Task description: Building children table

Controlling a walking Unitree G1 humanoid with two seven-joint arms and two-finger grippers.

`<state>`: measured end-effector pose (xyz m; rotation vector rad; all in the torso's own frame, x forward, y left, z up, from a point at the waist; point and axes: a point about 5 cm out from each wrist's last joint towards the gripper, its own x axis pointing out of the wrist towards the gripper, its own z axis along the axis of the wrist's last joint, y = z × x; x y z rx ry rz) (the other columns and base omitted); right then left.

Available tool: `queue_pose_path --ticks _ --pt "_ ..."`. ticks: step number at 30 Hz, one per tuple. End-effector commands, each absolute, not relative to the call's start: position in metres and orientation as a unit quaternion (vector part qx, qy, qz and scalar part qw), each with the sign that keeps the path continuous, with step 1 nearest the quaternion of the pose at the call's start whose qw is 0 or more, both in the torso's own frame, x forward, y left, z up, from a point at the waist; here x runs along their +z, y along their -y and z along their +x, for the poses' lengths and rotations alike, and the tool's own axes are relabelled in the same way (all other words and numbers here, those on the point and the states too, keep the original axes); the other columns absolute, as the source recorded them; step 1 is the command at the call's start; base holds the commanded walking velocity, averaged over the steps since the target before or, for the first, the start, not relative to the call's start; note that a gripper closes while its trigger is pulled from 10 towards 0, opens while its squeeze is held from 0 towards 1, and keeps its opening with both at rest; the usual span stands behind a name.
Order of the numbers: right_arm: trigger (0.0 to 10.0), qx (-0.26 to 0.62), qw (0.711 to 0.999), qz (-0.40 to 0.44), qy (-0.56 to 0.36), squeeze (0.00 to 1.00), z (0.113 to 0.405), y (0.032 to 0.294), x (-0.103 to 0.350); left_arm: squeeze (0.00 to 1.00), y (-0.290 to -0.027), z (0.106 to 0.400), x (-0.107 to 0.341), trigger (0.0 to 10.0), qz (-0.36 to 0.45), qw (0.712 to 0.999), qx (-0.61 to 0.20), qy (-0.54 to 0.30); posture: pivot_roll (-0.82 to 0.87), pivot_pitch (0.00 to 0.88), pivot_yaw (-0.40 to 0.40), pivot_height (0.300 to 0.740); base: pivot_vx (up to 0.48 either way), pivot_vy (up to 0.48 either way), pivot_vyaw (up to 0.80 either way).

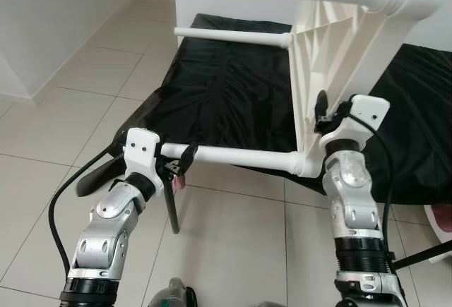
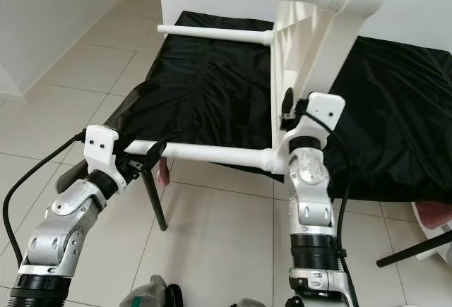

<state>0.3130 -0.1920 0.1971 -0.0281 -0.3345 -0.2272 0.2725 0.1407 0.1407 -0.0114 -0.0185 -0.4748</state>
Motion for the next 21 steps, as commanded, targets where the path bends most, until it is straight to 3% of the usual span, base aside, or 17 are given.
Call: queue_pose_path --ticks 1,15,21 --pt "0.0 -0.179 0.959 -0.017 0.22 0.0 0.309 0.217 0.222 0.0 -0.141 0.273 0.142 10.0 -0.002 0.976 -0.216 0.01 0.01 0.005 -0.029 0.74 0.0 0.0 0.0" --pt "0.0 -0.216 0.948 -0.043 0.23 0.0 0.311 0.259 0.238 0.0 -0.142 0.272 0.143 10.0 -0.002 0.977 -0.213 0.007 0.0 0.028 -0.021 0.74 0.0 0.0 0.0" --pt "0.0 -0.174 0.96 -0.027 0.219 0.0 0.316 0.264 0.245 0.0 -0.14 0.272 0.143 10.0 -0.005 0.977 -0.213 0.005 -0.01 0.041 -0.019 0.74 0.0 0.0 0.0"
